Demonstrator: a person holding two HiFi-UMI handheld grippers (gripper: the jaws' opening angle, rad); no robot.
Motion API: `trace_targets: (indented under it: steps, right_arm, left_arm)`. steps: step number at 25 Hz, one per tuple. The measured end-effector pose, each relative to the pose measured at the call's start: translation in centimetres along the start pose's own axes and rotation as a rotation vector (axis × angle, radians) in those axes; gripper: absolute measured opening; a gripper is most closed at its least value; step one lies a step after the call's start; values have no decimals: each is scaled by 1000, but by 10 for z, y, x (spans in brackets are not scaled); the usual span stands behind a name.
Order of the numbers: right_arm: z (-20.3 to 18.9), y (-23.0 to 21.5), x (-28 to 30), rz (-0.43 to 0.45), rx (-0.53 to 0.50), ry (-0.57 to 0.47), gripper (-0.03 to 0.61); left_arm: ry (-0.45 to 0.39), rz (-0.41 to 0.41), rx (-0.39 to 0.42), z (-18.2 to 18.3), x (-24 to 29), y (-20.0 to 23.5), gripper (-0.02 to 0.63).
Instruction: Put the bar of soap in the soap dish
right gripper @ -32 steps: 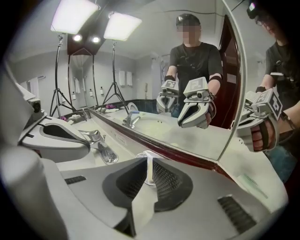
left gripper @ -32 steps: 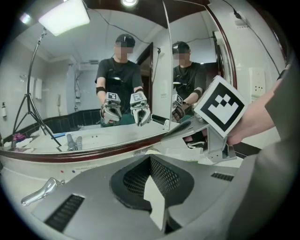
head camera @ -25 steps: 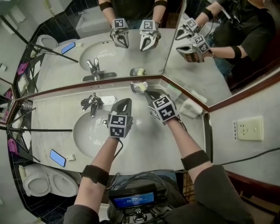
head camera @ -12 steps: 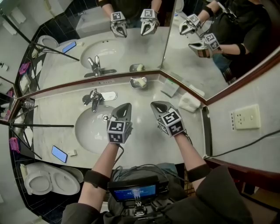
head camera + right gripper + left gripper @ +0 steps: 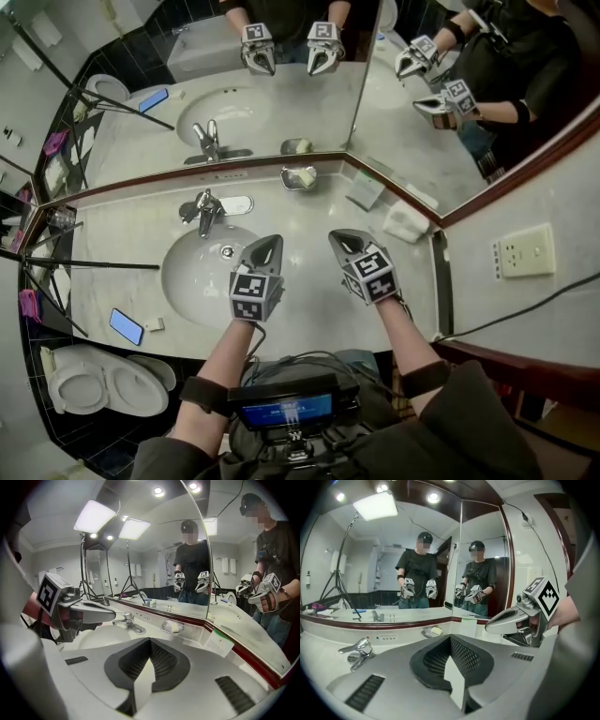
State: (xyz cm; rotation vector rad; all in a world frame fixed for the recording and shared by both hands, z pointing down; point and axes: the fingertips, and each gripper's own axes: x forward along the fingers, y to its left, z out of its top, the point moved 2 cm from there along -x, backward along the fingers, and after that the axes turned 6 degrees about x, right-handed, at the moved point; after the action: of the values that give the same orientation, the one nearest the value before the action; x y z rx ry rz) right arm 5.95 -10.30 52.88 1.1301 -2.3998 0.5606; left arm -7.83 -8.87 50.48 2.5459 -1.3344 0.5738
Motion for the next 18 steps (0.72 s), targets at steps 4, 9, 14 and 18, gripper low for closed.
trace_targets:
  steps: [4,9,14,18]
  right_arm:
    - [-3,1,2,1,-10,13,18]
    - [-3,1,9,5,-28,39,20]
    - [-1,-9,28,-29,-69,72,21]
    - [17,-14,46,-61,-96,105,26]
  left_arm:
    - [1,9,-14,-5,-1,0,2]
    - [10,15,-10,-8,1,0,2]
    - [18,22,-11,-10,7,2,2]
    - [28,26,-2,-11,15,8,2]
